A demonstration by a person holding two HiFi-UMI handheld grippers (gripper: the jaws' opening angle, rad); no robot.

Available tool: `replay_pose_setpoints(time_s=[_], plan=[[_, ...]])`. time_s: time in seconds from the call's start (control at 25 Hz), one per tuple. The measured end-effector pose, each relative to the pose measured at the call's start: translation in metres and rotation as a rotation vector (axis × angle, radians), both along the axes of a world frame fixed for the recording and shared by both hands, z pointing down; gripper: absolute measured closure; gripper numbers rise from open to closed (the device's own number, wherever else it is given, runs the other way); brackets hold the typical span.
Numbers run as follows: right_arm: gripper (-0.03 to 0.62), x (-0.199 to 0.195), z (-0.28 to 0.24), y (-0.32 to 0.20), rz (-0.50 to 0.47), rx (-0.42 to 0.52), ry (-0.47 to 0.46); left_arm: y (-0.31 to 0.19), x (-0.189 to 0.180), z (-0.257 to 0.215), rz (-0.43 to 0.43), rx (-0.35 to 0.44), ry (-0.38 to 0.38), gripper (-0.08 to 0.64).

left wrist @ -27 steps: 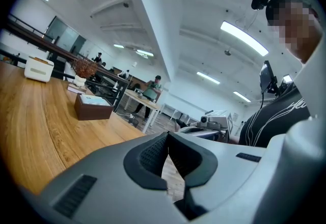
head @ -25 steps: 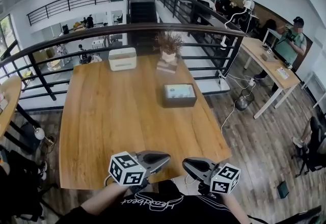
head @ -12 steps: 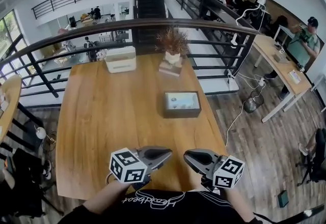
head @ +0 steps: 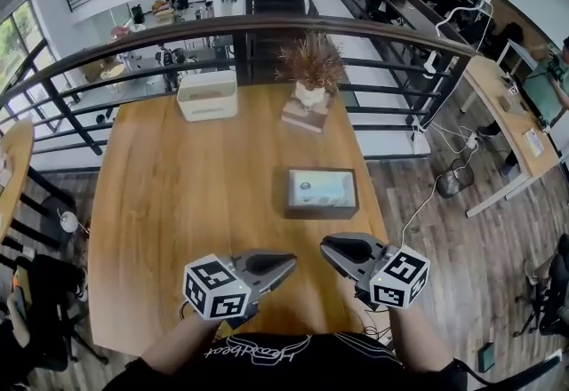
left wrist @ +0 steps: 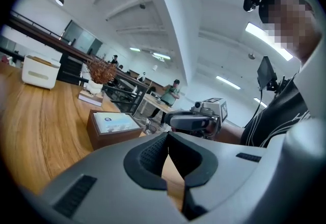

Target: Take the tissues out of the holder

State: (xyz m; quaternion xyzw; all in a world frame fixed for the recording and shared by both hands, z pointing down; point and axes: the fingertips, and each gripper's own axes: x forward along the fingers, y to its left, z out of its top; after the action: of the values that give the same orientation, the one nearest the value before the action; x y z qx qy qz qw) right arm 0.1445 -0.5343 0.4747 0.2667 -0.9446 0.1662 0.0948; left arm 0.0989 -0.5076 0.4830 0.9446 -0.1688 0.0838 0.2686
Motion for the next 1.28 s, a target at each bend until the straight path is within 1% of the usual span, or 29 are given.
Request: replay_pose_setpoints(time_s=[0.08,0.12,0.16,0.2,0.28,0.32,0.36,0.44,0.56,0.68,0.76,0.88,1.04,1.16,1.28], plan=[[0.566,0.000,0.006,-0.023,-0.032,0.015,0.050,-0.016,-0.001,0.006,-0.022,-0.016,0.001,0.548],[0.537,0.000,0.009,-0.032,-0.054,0.017,0.077,-0.023,-0.001,0.009,-0.032,-0.025,0.001,0.548],[0.480,-0.001,0.013,-0.040,-0.077,0.017,0.104,-0.029,0.000,0.011,-0.038,-0.031,0.001,0.548],[0.451,-0.002,0.017,-0.048,-0.098,0.016,0.127,-0.034,0.001,0.012,-0.041,-0.034,0.001,0.548],[0.437,-0.003,0.024,-0.064,-0.118,0.011,0.155,-0.041,0.003,0.012,-0.036,-0.027,0.002,0.548],[0.407,-0.002,0.029,-0.072,-0.122,0.009,0.171,-0.044,0.004,0.012,-0.032,-0.021,0.001,0.548],[0.361,-0.001,0.035,-0.081,-0.121,0.012,0.198,-0.047,0.005,0.013,-0.031,-0.015,0.000,0.548],[0.333,0.006,0.048,-0.102,-0.104,0.031,0.264,-0.053,0.005,0.019,-0.037,-0.015,-0.005,0.548],[0.317,0.017,0.066,-0.136,-0.084,0.028,0.330,-0.063,0.002,0.030,-0.064,-0.045,-0.008,0.548],[0.298,0.025,0.090,-0.165,-0.096,0.040,0.469,-0.067,0.000,0.039,-0.079,-0.065,-0.013,0.548],[0.293,0.026,0.106,-0.177,-0.124,0.038,0.552,-0.067,-0.004,0.042,-0.088,-0.074,-0.017,0.548],[0.278,0.024,0.126,-0.186,-0.189,0.028,0.649,-0.070,-0.013,0.046,-0.119,-0.084,-0.014,0.548],[0.275,0.018,0.137,-0.198,-0.235,0.030,0.718,-0.078,-0.026,0.052,-0.194,-0.078,-0.020,0.548],[0.276,0.015,0.146,-0.196,-0.311,0.011,0.779,-0.078,-0.031,0.059,-0.205,-0.092,-0.028,0.548],[0.276,0.017,0.152,-0.196,-0.375,-0.016,0.817,-0.079,-0.034,0.064,-0.215,-0.083,-0.067,0.548]])
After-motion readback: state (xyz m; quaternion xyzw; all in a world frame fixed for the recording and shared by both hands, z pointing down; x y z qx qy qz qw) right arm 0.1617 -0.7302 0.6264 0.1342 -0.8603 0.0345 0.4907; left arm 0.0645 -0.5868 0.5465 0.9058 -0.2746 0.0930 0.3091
